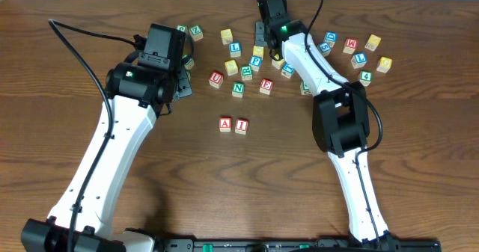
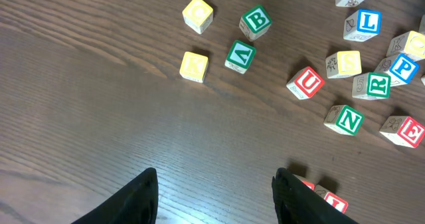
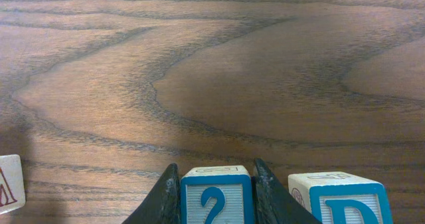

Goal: Spell out AI2
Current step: 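Carry the blue 2 block and set it right of the I block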

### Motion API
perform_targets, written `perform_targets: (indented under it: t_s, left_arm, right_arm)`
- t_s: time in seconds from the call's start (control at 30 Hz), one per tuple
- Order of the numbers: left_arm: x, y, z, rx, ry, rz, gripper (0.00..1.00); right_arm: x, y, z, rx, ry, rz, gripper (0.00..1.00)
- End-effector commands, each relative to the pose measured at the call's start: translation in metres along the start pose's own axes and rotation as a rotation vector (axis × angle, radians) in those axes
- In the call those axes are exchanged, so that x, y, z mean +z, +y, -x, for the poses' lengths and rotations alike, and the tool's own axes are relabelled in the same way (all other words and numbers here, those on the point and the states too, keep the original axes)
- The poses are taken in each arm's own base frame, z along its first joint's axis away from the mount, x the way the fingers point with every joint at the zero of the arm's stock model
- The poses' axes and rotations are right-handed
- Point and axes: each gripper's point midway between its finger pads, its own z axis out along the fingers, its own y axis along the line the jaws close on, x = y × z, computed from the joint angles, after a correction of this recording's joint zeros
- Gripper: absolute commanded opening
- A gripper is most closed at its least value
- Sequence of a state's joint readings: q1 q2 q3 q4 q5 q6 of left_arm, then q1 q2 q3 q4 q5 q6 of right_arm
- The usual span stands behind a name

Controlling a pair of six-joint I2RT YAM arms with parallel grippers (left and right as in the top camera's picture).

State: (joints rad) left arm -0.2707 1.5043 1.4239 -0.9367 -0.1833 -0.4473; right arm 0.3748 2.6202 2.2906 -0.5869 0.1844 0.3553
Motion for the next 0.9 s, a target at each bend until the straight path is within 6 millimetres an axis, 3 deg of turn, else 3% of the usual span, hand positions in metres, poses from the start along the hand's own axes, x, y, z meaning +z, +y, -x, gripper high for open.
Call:
perform_targets:
  t_s: [0.0,0.17,0.33,0.5,0.57,0.6,0.7,0.87]
  left_arm:
    - [-0.001,0.004,0.0,0.002,-0.003,0.01,0.54]
    - [-0.001,0.004,0.0,0.002,-0.003,0.01,0.55]
    - [-0.001,0.004,0.0,0.002,-0.003,0.01,0.54]
    - [-0.001,0.004,0.0,0.002,-0.003,0.01,0.54]
    - [-0.001,0.004,0.0,0.002,-0.003,0.01,0.54]
    - [-0.001,0.004,0.0,0.002,-0.003,0.01,0.54]
    - [-0.001,0.004,0.0,0.002,-0.004,0.01,0.54]
    - [-0.001,0.004,0.0,0.002,-0.006,0.01,0.54]
  right_arm:
    - [-0.009,0.001,0.011,-0.012,-0.026,-0.008,0.18]
    - [-0.017,0.001,0.014,-0.015,-0.024,-0.009,0.16]
    - [-0.047,0.003,0.042,-0.023,-0.082,0.012,0.17]
    - [-0.102,0.002,0.074,-0.046,-0.139,0.028,0.15]
    - [-0.13,0.001,0.082,-0.045,-0.146,0.035,0.13]
    - [-0.155,0.001,0.086,-0.047,-0.141,0.052,0.12]
    - [-0.194,-0.001,0.084,-0.052,-0.111,0.079,0.13]
    - [-0.235,-0.003,0.06,-0.068,0.002,0.132,0.15]
